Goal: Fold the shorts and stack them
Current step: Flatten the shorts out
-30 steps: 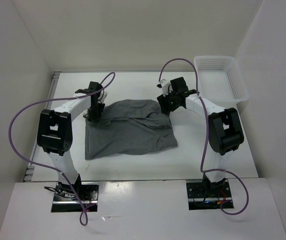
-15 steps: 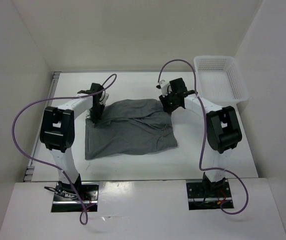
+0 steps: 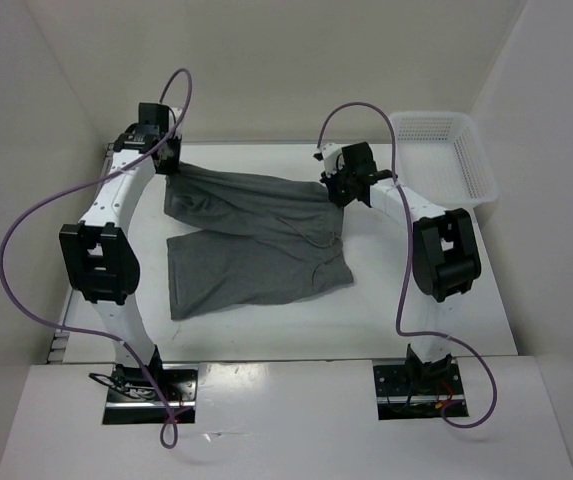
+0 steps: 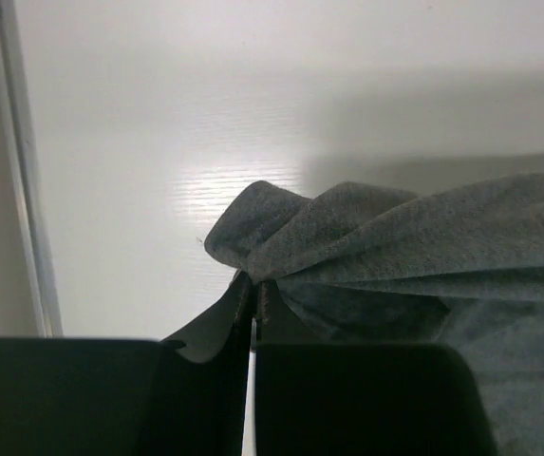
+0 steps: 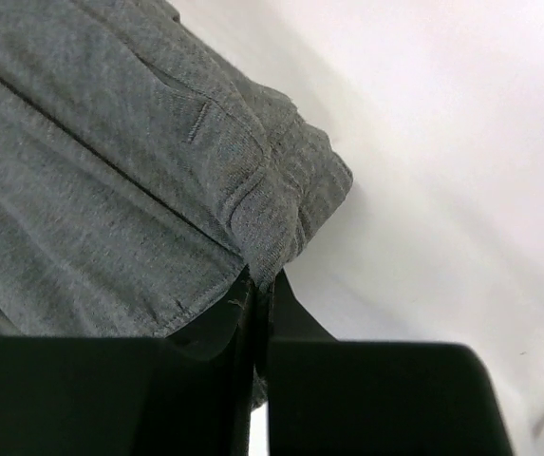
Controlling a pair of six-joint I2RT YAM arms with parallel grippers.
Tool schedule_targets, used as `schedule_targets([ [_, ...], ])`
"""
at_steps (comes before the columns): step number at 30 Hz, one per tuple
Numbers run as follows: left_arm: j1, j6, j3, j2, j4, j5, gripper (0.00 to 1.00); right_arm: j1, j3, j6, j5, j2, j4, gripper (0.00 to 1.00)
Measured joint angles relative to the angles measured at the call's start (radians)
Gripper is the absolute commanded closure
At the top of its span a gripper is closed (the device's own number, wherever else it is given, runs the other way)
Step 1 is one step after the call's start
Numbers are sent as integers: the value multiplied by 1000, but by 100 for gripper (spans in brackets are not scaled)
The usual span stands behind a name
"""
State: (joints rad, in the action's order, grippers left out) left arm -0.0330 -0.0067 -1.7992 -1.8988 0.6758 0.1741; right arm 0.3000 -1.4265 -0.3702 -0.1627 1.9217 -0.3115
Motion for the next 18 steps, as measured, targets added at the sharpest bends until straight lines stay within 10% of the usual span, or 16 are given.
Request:
schedule_targets([
  [7, -4, 0, -168, -22, 7, -6, 98, 0, -45, -15, -8, 0, 25, 100],
  [18, -50, 3, 101, -67, 40, -54, 100, -2, -48, -47, -17, 0, -16, 100],
])
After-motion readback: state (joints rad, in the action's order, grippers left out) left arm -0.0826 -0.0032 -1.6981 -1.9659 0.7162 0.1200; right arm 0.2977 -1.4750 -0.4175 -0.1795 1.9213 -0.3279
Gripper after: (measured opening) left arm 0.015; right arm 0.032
